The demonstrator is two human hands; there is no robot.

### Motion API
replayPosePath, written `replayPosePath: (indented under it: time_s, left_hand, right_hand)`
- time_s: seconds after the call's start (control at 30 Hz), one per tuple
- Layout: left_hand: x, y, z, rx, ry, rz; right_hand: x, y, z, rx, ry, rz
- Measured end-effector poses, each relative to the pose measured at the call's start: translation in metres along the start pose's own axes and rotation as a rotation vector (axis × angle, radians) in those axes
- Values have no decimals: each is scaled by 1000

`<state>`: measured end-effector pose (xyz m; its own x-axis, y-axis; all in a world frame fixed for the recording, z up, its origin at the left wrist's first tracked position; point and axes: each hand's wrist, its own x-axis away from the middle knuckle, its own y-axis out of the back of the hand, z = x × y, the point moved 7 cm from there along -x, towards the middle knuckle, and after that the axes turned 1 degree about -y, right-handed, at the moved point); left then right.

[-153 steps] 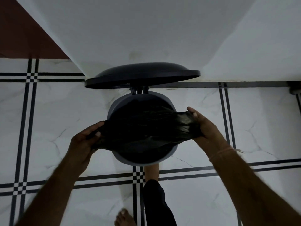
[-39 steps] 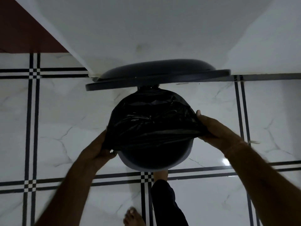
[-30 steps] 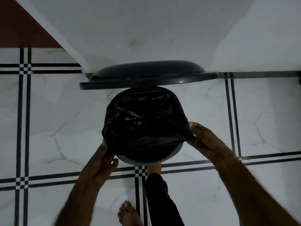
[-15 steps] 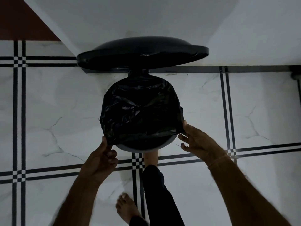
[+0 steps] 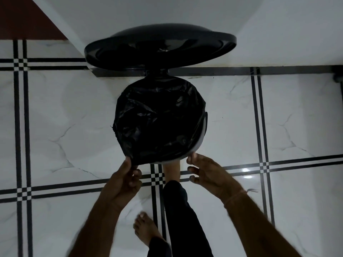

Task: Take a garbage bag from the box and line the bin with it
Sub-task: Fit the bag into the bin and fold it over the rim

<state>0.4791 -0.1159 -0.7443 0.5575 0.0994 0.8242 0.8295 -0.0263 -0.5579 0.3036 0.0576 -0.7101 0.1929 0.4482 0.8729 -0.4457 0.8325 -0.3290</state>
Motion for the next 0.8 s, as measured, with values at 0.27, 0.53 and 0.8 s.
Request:
replayPosePath:
  time_s: [0.27,0.53,0.8]
  left_hand:
    - [4,-11,28,-5,-31,-78]
    - [7,-19,46,-20,16,-108]
    - [4,-18,47,-24,20,-145]
  right_hand:
    - [0,-34,-26,2,48,-35]
    - [-3,-51,-25,-135,63,-57]
    - [-5,-52,-27,-278,95,-23]
